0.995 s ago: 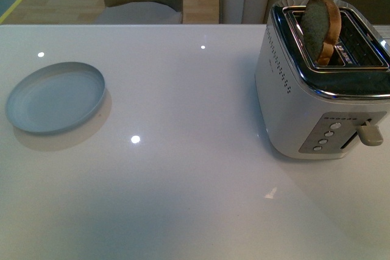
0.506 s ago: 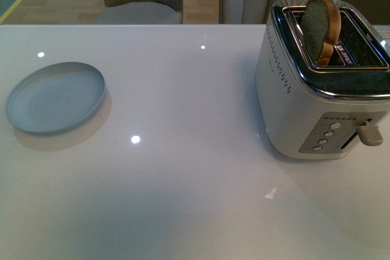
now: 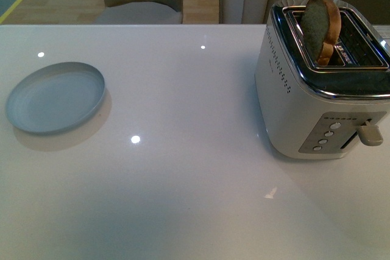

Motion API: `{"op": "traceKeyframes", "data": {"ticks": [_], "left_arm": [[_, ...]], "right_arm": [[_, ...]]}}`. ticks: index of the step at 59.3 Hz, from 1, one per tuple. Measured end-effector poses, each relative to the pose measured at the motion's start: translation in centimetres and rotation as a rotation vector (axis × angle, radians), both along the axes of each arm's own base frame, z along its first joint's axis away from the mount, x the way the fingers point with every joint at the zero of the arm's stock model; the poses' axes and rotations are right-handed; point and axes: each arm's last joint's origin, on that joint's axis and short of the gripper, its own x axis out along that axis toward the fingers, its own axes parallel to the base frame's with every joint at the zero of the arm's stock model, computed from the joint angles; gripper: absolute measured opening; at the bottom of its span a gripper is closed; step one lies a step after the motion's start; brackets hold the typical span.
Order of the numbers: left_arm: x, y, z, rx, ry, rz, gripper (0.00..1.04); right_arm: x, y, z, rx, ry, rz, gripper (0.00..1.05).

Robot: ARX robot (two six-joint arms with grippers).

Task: Left arm holds plate, right arm toasts bread

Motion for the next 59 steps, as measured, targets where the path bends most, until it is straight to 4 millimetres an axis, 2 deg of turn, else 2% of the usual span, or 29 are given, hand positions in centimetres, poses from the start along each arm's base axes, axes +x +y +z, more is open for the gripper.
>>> {"op": "traceKeyframes", "data": {"ticks": [6, 25, 35, 53, 56, 59], "left_arm": [[-0.95, 0.00, -0.36, 0.000, 0.018, 0.000, 0.03], [-1.09, 0.00, -0.28, 0.000, 0.005, 0.000, 0.03], [-1.09, 0.00, -0.28, 0.000, 0.005, 0.000, 0.33], [-1.09, 0.00, -0.28, 0.000, 0.005, 0.000, 0.93], [-1.09, 0.00, -0.28, 0.002, 0.005, 0.000, 0.99], [-1.09, 0.00, -0.28, 0.002, 0.005, 0.000, 0.97]], "right_arm": [[0.00, 0.00, 0.00, 0.000, 0.000, 0.000, 0.96], [0.00, 0.00, 0.00, 0.000, 0.000, 0.000, 0.96], [0.00, 0.00, 0.00, 0.000, 0.000, 0.000, 0.96], [0.00, 0.00, 0.00, 0.000, 0.000, 0.000, 0.96], [0.00, 0.00, 0.00, 0.000, 0.000, 0.000, 0.96], [0.00, 0.00, 0.00, 0.000, 0.000, 0.000, 0.96]]}}
